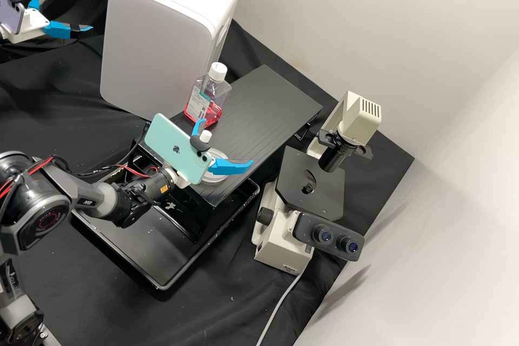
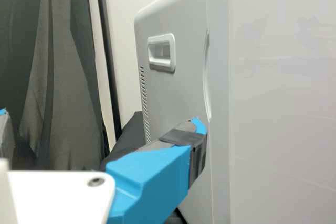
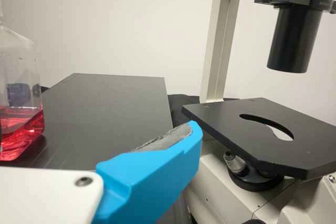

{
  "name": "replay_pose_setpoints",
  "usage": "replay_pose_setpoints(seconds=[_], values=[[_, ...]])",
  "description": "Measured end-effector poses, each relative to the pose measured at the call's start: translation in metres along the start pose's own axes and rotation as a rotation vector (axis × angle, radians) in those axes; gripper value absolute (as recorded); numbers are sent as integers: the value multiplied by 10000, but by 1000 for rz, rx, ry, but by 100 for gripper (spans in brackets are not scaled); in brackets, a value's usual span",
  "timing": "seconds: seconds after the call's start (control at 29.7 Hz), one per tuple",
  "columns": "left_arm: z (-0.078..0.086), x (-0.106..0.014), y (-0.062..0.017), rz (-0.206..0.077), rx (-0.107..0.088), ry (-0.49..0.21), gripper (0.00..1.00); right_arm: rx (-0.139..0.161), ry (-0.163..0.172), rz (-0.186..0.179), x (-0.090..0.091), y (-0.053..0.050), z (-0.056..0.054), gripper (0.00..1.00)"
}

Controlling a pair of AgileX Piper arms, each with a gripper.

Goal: Remove the lid from the petri dish

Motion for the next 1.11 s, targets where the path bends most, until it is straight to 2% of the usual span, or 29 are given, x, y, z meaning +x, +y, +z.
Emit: replay_pose_setpoints(seconds=[0.44,0.5,0.57,0.67,0.87,1.04,1.11], values=[[12,0,-2,-1,0,-4,100,0,0,0,0,0,0,100],[25,0,-5,-1,-4,-5,100,0,0,0,0,0,0,100],[54,-8,-21,-4,-17,-2,100,0,0,0,0,0,0,100],[149,-41,-61,-4,-39,-2,100,0,0,0,0,0,0,100],[506,-181,-208,-32,-52,-78,100,0,0,0,0,0,0,100],[761,-334,-356,-10,-47,-183,100,0,0,0,0,0,0,100],[822,-389,-442,-26,-43,-211,100,0,0,0,0,0,0,100]])
